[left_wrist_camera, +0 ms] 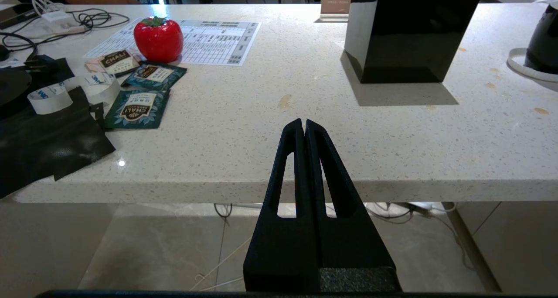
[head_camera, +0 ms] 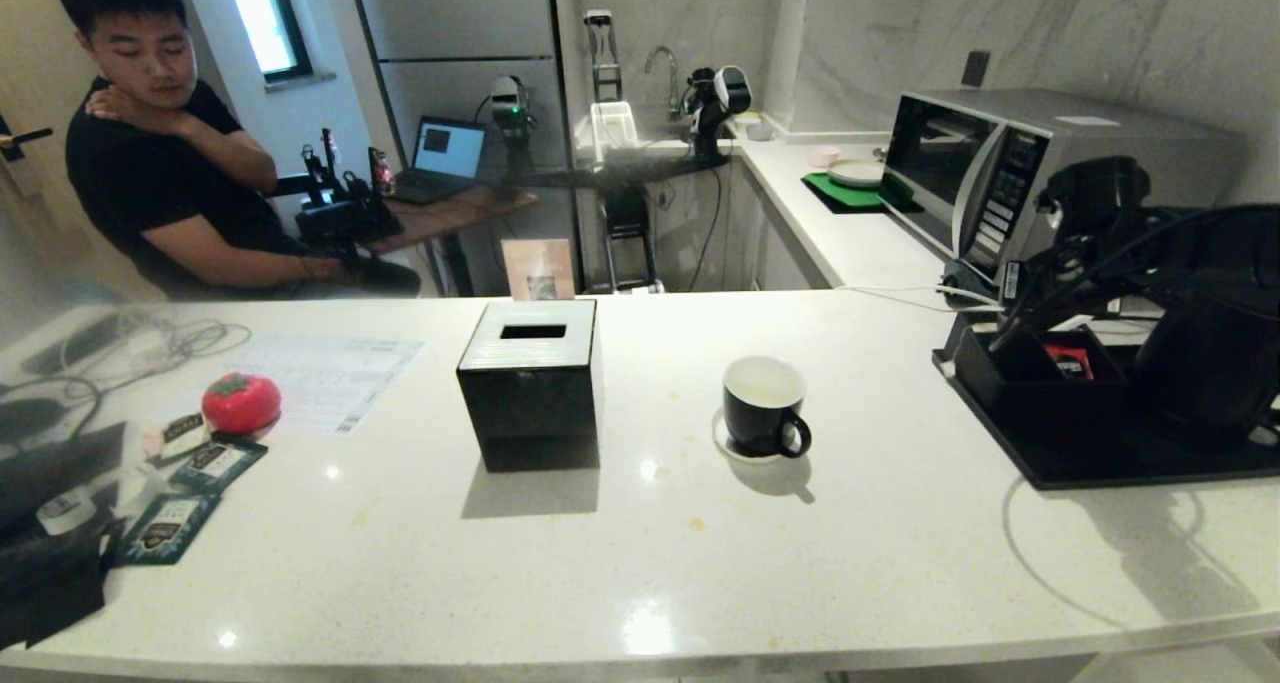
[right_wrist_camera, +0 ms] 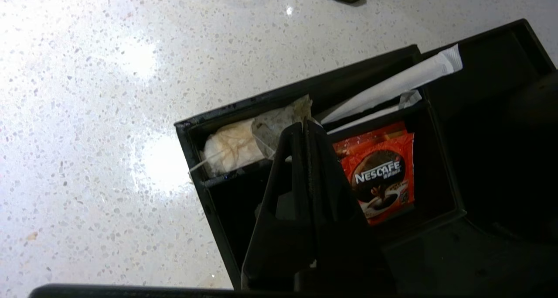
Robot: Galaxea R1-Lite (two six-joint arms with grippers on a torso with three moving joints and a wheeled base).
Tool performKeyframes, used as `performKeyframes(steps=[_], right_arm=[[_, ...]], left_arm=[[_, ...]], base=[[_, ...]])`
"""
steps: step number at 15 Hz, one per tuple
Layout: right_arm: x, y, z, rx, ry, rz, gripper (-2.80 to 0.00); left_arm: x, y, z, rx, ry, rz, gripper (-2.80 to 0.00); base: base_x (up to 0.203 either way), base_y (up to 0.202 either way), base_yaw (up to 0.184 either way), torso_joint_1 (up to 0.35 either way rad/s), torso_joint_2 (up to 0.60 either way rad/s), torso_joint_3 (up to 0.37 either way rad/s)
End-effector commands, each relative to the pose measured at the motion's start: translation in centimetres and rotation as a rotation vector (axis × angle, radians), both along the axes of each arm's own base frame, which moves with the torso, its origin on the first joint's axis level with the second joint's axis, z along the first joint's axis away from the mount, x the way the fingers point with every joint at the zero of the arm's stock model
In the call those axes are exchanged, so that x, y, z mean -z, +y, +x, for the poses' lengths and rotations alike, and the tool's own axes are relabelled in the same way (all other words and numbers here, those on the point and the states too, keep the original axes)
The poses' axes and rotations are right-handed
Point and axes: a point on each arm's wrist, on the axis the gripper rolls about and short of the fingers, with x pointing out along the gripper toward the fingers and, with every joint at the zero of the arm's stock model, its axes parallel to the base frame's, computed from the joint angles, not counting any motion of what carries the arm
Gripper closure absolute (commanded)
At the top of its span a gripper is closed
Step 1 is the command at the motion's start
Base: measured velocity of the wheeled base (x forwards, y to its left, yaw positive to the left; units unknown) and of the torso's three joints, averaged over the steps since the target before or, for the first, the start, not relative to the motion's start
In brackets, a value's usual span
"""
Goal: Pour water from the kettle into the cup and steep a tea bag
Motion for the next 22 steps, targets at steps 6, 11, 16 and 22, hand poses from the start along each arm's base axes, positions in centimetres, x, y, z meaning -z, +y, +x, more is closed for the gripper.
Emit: performKeyframes(steps=[6, 11, 16, 22], right_arm=[[0.6, 0.1, -0.8, -0.002, 0.062, 0.002, 0.00], [0.8, 0.3, -0.7, -0.006, 0.068, 0.002, -2.80], [0.9, 0.3, -0.6, -0.005, 0.069, 0.005, -2.80], [1.5, 0.4, -0.5, -0.005, 0.081, 0.000, -2.80]], left_arm=[[0.0, 0.0, 0.0, 0.000, 0.001, 0.000, 0.00], [0.0, 0.0, 0.0, 0.000, 0.001, 0.000, 0.00], [0.0, 0.0, 0.0, 0.000, -0.001, 0.000, 0.00], [0.0, 0.0, 0.0, 0.000, 0.001, 0.000, 0.00]], base=[[0.000, 0.000, 0.000, 0.000, 0.00, 0.000], [0.000, 0.000, 0.000, 0.000, 0.00, 0.000], [0.000, 0.000, 0.000, 0.000, 0.00, 0.000], [0.000, 0.000, 0.000, 0.000, 0.00, 0.000]])
